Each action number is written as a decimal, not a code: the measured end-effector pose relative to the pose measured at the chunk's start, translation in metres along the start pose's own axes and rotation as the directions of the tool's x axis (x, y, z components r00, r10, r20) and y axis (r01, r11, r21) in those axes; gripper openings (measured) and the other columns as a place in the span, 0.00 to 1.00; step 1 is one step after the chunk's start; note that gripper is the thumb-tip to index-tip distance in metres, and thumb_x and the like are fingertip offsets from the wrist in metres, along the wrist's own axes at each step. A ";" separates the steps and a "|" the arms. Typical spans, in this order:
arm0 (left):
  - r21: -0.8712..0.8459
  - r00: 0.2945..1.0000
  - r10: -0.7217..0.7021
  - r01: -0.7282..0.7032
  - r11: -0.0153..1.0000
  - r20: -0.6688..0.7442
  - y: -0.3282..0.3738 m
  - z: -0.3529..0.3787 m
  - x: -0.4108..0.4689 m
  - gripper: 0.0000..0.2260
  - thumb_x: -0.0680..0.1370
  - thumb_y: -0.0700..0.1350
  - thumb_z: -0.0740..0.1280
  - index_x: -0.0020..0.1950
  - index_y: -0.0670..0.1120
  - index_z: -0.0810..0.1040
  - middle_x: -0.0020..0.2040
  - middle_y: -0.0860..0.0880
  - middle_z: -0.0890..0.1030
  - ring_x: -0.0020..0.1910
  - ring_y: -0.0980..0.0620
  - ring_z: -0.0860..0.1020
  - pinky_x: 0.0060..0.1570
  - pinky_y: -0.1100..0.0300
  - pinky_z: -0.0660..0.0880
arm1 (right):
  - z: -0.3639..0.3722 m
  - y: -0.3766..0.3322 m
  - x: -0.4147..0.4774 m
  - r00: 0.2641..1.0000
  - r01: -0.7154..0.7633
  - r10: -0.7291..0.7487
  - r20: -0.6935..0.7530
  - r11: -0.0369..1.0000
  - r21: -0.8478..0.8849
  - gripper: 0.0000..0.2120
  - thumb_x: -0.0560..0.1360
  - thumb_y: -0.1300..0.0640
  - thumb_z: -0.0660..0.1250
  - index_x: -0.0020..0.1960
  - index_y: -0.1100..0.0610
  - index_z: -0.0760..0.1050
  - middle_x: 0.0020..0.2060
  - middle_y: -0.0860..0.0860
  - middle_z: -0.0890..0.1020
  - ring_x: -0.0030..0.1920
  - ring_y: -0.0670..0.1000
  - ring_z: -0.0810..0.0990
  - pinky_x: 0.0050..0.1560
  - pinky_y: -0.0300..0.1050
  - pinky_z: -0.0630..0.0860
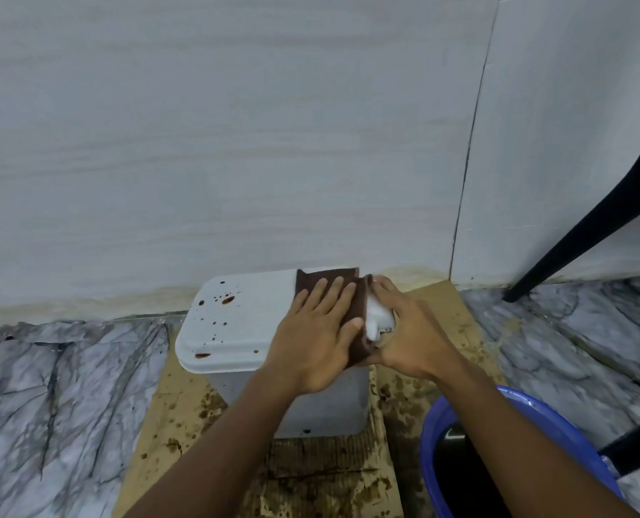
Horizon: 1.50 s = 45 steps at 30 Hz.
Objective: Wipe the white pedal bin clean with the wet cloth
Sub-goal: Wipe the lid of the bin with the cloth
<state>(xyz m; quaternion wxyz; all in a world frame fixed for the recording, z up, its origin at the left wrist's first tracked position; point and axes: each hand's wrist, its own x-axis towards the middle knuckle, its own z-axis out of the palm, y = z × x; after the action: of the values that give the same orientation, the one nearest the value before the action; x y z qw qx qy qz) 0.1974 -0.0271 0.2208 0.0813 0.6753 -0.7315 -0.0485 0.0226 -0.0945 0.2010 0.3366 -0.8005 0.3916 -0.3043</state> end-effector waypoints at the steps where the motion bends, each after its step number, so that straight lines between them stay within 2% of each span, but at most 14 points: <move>1: -0.004 1.000 -0.014 0.014 1.000 -0.005 -0.012 -0.002 -0.008 0.28 0.85 0.62 0.43 0.83 0.55 0.43 0.83 0.55 0.42 0.81 0.56 0.38 0.79 0.56 0.36 | 0.001 0.001 0.000 1.000 -0.028 0.027 -0.010 0.999 -0.041 0.57 0.53 0.39 0.82 0.78 0.46 0.62 0.76 0.38 0.62 0.73 0.41 0.65 0.70 0.44 0.70; 4: 0.005 0.988 -0.154 0.154 0.988 0.003 -0.048 -0.010 -0.013 0.29 0.84 0.64 0.43 0.83 0.58 0.44 0.82 0.56 0.42 0.82 0.56 0.39 0.79 0.56 0.37 | 0.002 0.002 0.000 0.996 -0.092 0.093 0.010 0.992 -0.086 0.61 0.50 0.33 0.81 0.78 0.42 0.59 0.78 0.38 0.57 0.75 0.45 0.62 0.72 0.48 0.67; 8: 0.035 0.955 -0.295 0.294 0.955 0.036 -0.051 -0.014 0.023 0.28 0.84 0.62 0.44 0.84 0.56 0.43 0.84 0.48 0.44 0.83 0.47 0.41 0.80 0.47 0.39 | 0.000 -0.001 -0.001 0.993 -0.118 0.118 0.006 0.993 -0.029 0.62 0.52 0.38 0.84 0.79 0.44 0.57 0.78 0.40 0.59 0.76 0.47 0.62 0.70 0.47 0.68; 10: 0.025 0.959 -0.280 0.279 0.960 0.050 -0.030 -0.011 0.038 0.29 0.84 0.62 0.44 0.84 0.55 0.43 0.84 0.47 0.44 0.82 0.44 0.40 0.80 0.43 0.38 | -0.003 -0.002 -0.002 0.991 -0.131 0.131 -0.002 0.991 0.011 0.64 0.52 0.40 0.85 0.80 0.47 0.55 0.76 0.44 0.65 0.73 0.48 0.66 0.65 0.42 0.70; 14: 0.021 0.988 -0.150 0.150 0.989 0.038 0.005 -0.002 0.033 0.28 0.85 0.61 0.43 0.84 0.55 0.43 0.84 0.50 0.43 0.82 0.47 0.39 0.80 0.46 0.38 | -0.004 -0.002 -0.003 0.991 -0.133 0.132 0.036 0.990 0.034 0.66 0.51 0.40 0.85 0.80 0.50 0.54 0.77 0.45 0.64 0.74 0.48 0.66 0.67 0.40 0.70; 17: 0.003 0.993 -0.119 0.119 0.993 0.004 -0.008 -0.003 0.014 0.28 0.84 0.63 0.43 0.83 0.57 0.43 0.83 0.53 0.42 0.82 0.52 0.39 0.80 0.50 0.38 | -0.009 0.001 -0.005 0.987 -0.147 0.141 0.075 0.986 0.079 0.62 0.53 0.47 0.87 0.80 0.51 0.58 0.74 0.40 0.64 0.73 0.42 0.65 0.65 0.29 0.66; 21: 0.018 0.981 -0.192 0.192 0.981 0.012 -0.042 -0.010 -0.003 0.28 0.83 0.64 0.43 0.83 0.59 0.44 0.83 0.54 0.42 0.82 0.54 0.39 0.80 0.53 0.38 | -0.019 0.012 -0.004 0.970 -0.226 0.189 0.154 0.935 0.274 0.50 0.61 0.62 0.83 0.78 0.54 0.62 0.75 0.42 0.64 0.75 0.42 0.64 0.72 0.38 0.66; 23: 0.035 0.969 -0.245 0.244 0.969 0.018 -0.042 -0.012 0.008 0.28 0.84 0.63 0.44 0.83 0.58 0.45 0.84 0.52 0.44 0.82 0.51 0.41 0.80 0.50 0.39 | -0.019 0.018 -0.001 0.965 -0.258 0.217 0.147 0.881 0.396 0.42 0.66 0.70 0.75 0.76 0.58 0.65 0.75 0.46 0.66 0.74 0.47 0.66 0.65 0.37 0.73; 25: 0.047 0.969 -0.247 0.246 0.968 0.009 -0.024 -0.009 0.029 0.28 0.85 0.61 0.44 0.84 0.55 0.46 0.84 0.50 0.46 0.83 0.47 0.43 0.80 0.46 0.41 | -0.019 0.018 0.001 0.963 -0.268 0.236 0.127 0.845 0.462 0.43 0.61 0.68 0.70 0.76 0.60 0.65 0.74 0.48 0.68 0.73 0.48 0.69 0.56 0.34 0.76; 28: 0.032 0.988 -0.155 0.155 0.987 0.010 0.016 0.000 0.050 0.28 0.85 0.60 0.45 0.84 0.52 0.46 0.84 0.49 0.46 0.83 0.46 0.44 0.80 0.44 0.42 | -0.019 0.015 0.002 0.972 -0.236 0.217 0.094 0.855 0.462 0.39 0.65 0.65 0.68 0.76 0.59 0.65 0.72 0.47 0.70 0.69 0.45 0.72 0.52 0.31 0.76; 33: -0.009 0.999 -0.048 0.048 0.999 -0.006 0.019 0.002 0.034 0.29 0.85 0.62 0.44 0.84 0.54 0.45 0.84 0.53 0.45 0.82 0.53 0.41 0.81 0.52 0.40 | -0.015 0.010 0.000 0.983 -0.184 0.183 0.032 0.934 0.306 0.27 0.77 0.51 0.66 0.75 0.52 0.68 0.74 0.43 0.69 0.73 0.43 0.68 0.73 0.47 0.68; 38: 0.013 0.991 -0.131 0.131 0.991 -0.035 -0.033 -0.005 -0.006 0.33 0.80 0.69 0.38 0.83 0.58 0.46 0.83 0.55 0.45 0.82 0.55 0.42 0.80 0.54 0.40 | -0.009 0.003 0.004 0.980 -0.191 0.200 -0.023 0.958 0.214 0.24 0.79 0.58 0.68 0.74 0.55 0.70 0.74 0.44 0.68 0.74 0.43 0.66 0.74 0.46 0.66; 42: 0.031 0.967 -0.255 0.255 0.966 -0.003 -0.030 -0.009 0.011 0.29 0.84 0.62 0.43 0.84 0.55 0.46 0.84 0.51 0.45 0.83 0.49 0.43 0.80 0.49 0.40 | -0.005 0.003 0.007 0.971 -0.219 0.233 -0.060 0.958 0.188 0.26 0.77 0.60 0.69 0.74 0.56 0.69 0.75 0.45 0.68 0.74 0.45 0.66 0.75 0.48 0.65; 45: 0.018 0.983 -0.184 0.183 0.983 0.008 0.005 -0.004 0.038 0.28 0.85 0.59 0.44 0.84 0.52 0.46 0.84 0.49 0.45 0.83 0.47 0.43 0.80 0.46 0.41 | -0.009 0.004 0.009 0.961 -0.246 0.268 -0.066 0.939 0.239 0.28 0.75 0.62 0.71 0.74 0.55 0.70 0.73 0.44 0.69 0.73 0.45 0.68 0.72 0.45 0.69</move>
<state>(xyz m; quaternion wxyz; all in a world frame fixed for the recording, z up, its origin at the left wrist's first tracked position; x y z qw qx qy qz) 0.1908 -0.0645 0.2275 0.0670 0.7402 -0.6669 -0.0530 0.0187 -0.1063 0.2049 0.4438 -0.6824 0.4712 -0.3396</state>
